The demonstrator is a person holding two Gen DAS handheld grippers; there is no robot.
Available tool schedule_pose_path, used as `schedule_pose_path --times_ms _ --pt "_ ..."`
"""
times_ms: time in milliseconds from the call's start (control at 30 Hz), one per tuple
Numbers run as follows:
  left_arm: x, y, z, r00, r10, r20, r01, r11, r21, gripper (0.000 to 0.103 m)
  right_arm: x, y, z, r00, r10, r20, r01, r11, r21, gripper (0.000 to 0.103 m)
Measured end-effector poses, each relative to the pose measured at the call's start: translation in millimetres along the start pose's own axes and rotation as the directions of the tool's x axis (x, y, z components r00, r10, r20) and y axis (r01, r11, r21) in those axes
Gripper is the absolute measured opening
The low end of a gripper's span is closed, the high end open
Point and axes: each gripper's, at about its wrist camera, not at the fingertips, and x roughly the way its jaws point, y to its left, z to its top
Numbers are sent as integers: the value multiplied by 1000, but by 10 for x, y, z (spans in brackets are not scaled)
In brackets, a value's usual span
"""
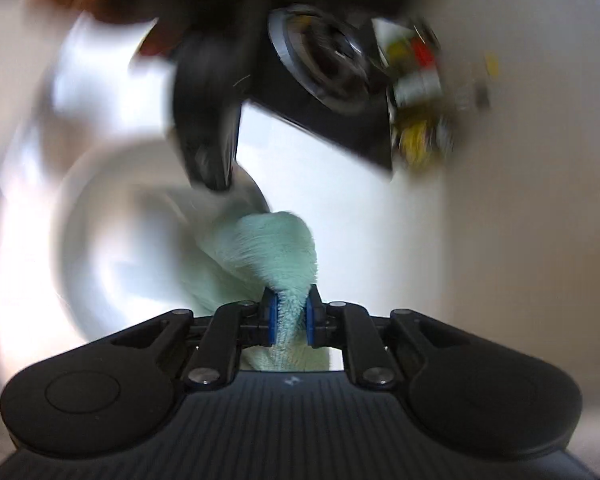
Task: Clean bowl
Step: 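Wipe inside the bowl with the towel in the right gripper while left holds rim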
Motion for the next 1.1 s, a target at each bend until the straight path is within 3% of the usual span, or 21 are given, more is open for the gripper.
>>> schedule_pose_path --times_ms 67,133,267,367,467,500,567,633,700,767,833,867,900,933,1000,1067,1100 --pt "-1 8 -6 1000 -6 -3 6 1000 6 7 189 -9 49 1000 -28 12 29 989 -148 11" --pt "-6 9 -24 1000 -3 3 3 1000 12 7 306 124 97 998 -58 20 61 947 -316 10" --pt "-15 17 -61 1000 2 19 -2 1000 4 8 399 308 68 996 -91 -8 74 857 -510 10" --pt "-18 26 -80 999 5 33 -4 1000 -7 10 650 348 97 996 -61 -60 13 802 -598 11" --pt "-18 6 -90 999 20 44 -20 1000 -12 11 690 365 167 989 19 -145 -99 817 -567 11" --pt "-17 6 -88 999 23 45 -22 1000 -17 11 653 325 201 982 73 -173 -154 843 -516 11" --pt "-13 2 -84 998 29 48 -28 999 -23 12 536 223 256 926 305 -222 -362 886 -291 11" --pt "-7 -12 -78 998 39 49 -38 999 -24 12 420 131 266 894 401 -197 -427 897 -114 11" --pt "-3 -15 -63 998 44 45 -42 999 -34 12 411 -35 290 856 493 -156 -488 870 71 10" --pt "1 2 -51 999 37 39 -35 998 -42 11 413 -318 271 785 619 -24 -583 750 312 10" --pt "4 27 -35 999 26 30 -24 998 -53 11 362 -480 217 741 662 111 -642 650 406 10" --pt "7 36 -26 999 20 24 -19 998 -51 11 326 -564 173 712 675 194 -675 582 453 10" --pt "8 48 -23 1000 15 21 -14 998 -56 11 297 -596 138 700 671 242 -689 549 473 10" --pt "10 51 -24 1000 13 20 -12 998 -56 11 247 -645 84 697 647 308 -696 510 505 10" --pt "16 63 -22 1000 8 17 -7 998 -57 11 176 -652 -2 739 590 324 -657 527 539 10" --pt "20 59 -24 1000 7 14 -6 999 -49 10 186 -628 -33 833 502 233 -541 650 534 10" --pt "21 58 -25 1000 6 13 -5 999 -47 10 202 -582 -21 891 425 159 -446 753 484 10"
